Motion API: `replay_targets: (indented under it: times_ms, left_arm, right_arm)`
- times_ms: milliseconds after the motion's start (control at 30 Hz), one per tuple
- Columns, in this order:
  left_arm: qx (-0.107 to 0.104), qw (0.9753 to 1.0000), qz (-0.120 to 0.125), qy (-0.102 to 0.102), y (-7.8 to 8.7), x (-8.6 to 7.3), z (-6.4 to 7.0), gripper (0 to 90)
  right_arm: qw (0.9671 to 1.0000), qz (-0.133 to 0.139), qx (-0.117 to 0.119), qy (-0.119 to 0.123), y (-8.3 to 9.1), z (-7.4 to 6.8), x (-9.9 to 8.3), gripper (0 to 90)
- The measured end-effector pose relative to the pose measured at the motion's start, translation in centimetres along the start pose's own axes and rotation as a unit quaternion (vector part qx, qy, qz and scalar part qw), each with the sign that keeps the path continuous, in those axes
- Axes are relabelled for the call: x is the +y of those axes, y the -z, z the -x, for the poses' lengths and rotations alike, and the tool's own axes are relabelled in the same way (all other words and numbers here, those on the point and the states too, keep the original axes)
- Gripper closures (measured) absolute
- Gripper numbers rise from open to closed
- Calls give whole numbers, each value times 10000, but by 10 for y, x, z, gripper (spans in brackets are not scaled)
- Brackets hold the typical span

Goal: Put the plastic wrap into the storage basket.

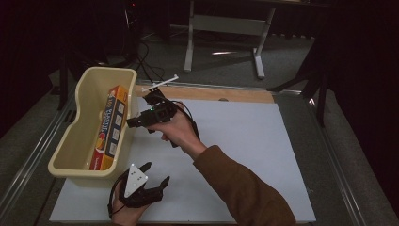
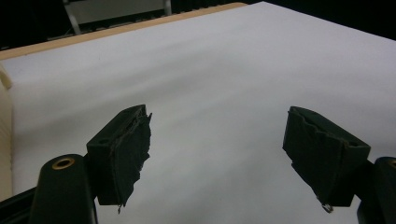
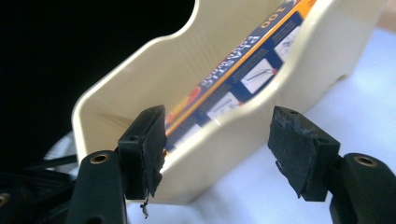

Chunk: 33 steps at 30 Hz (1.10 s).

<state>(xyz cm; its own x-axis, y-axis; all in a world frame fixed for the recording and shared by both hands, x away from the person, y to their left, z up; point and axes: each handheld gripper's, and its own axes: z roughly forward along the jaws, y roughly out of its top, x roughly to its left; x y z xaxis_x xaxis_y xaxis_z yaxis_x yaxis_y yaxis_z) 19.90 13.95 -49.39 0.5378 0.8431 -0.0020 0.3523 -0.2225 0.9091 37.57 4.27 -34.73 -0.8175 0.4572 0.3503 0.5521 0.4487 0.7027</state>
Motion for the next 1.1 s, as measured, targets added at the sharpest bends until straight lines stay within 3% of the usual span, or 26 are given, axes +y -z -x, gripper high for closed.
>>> replay_targets:
  times_ms: [67, 133, 167, 200, 233, 500, 567, 600, 633, 767, 800, 833, 1100]
  left_arm:
    - [8, 10000, 3, -16, 0, 0, 0, 229]
    - [7, 10000, -1, -7, 0, 0, 0, 228]
    - [16, 10000, 8, -5, 0, 0, 0, 229]
    - [16, 10000, 8, -5, 0, 0, 0, 229]
    - [17, 10000, 7, 10, 0, 0, 0, 229]
    - [25, 10000, -22, -24, -1, 0, 0, 229]
    - [29, 10000, -39, -39, -1, 0, 0, 228]
    - [29, 10000, -39, -39, -1, 0, 0, 228]
    - [31, 10000, -36, -34, -2, 0, 0, 229]
    - [46, 10000, -48, -54, -2, 0, 0, 229]
    - [46, 10000, -48, -54, -2, 0, 0, 229]
    - [50, 10000, -49, -28, -3, 0, 0, 228]
    - [73, 10000, -51, -19, -2, 0, -2, 229]
  right_arm:
    - [9996, 67, -152, 211, 7, 1, -9, 344]
    - [9996, 90, -119, 228, 12, 2, -14, 339]
    - [9996, 234, 17, 177, 22, 7, -27, 333]
    - [9996, 234, 17, 177, 22, 7, -27, 333]
    - [9994, 313, 48, 147, 31, 13, -40, 327]
    - [9968, 594, -434, 315, 64, 32, -90, 318]
    - [9930, 735, -732, 562, 76, 34, -117, 313]
    - [9930, 735, -732, 562, 76, 34, -117, 313]
    - [9899, 840, -925, 674, 83, 37, -136, 310]
    - [9847, 861, -1285, 807, 98, 45, -167, 303]
    - [9847, 861, -1285, 807, 98, 45, -167, 303]
    - [9816, 892, -1435, 885, 106, 51, -178, 295]
    - [9744, 1087, -1737, 926, 133, 68, -221, 281]
